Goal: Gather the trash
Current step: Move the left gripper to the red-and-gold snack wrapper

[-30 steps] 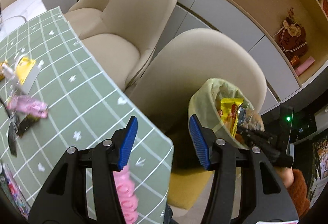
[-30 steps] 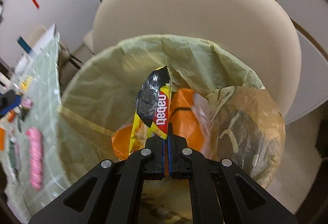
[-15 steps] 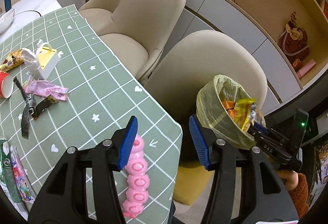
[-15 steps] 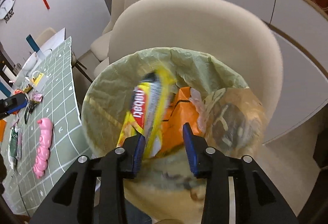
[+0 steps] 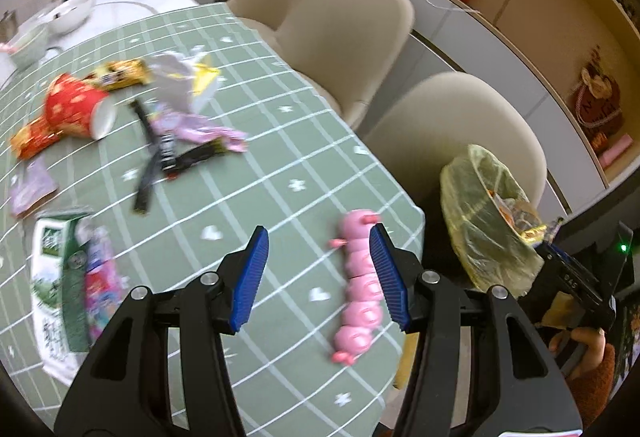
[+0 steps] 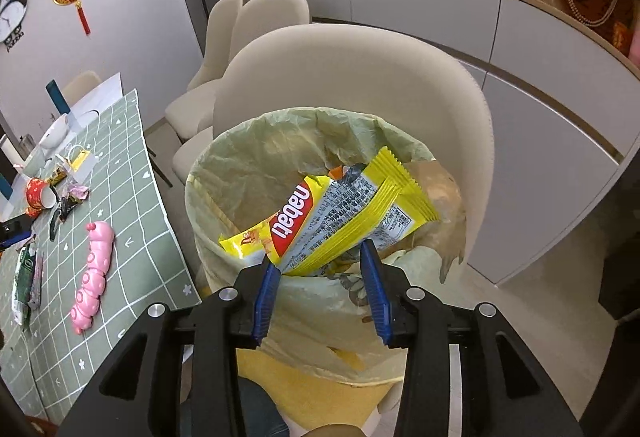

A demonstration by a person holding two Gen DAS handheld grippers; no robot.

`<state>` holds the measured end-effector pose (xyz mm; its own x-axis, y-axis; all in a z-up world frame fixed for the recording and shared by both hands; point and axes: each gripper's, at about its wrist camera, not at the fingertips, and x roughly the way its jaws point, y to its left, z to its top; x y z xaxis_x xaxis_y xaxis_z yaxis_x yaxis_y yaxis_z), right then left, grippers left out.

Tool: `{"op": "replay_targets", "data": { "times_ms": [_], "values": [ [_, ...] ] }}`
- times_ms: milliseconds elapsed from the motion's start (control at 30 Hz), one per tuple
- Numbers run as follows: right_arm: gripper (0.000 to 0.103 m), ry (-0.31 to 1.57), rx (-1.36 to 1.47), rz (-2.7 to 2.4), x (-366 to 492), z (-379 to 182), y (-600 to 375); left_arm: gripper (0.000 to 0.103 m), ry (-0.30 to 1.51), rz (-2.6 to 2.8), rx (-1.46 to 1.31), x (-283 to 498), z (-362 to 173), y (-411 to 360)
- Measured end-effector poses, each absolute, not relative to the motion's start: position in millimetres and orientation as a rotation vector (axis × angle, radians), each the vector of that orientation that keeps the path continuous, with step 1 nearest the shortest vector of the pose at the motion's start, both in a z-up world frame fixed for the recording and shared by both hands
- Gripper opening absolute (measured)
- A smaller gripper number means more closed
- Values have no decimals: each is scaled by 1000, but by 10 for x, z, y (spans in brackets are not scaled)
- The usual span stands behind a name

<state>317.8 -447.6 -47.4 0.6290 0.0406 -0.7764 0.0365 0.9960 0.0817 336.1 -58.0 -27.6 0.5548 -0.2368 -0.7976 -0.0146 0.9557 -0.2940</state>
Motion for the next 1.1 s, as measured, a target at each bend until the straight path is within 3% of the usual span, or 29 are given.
{"op": "replay_targets", "data": {
  "times_ms": [667,1100],
  "values": [
    [57,808,148,265,3067,-233,-3761,50,933,-76,-302,3068,-392,-49],
    [57,818,-32,508,3560,-239,-2460,50,774,129,-260,3061,-345,1416]
  ]
}}
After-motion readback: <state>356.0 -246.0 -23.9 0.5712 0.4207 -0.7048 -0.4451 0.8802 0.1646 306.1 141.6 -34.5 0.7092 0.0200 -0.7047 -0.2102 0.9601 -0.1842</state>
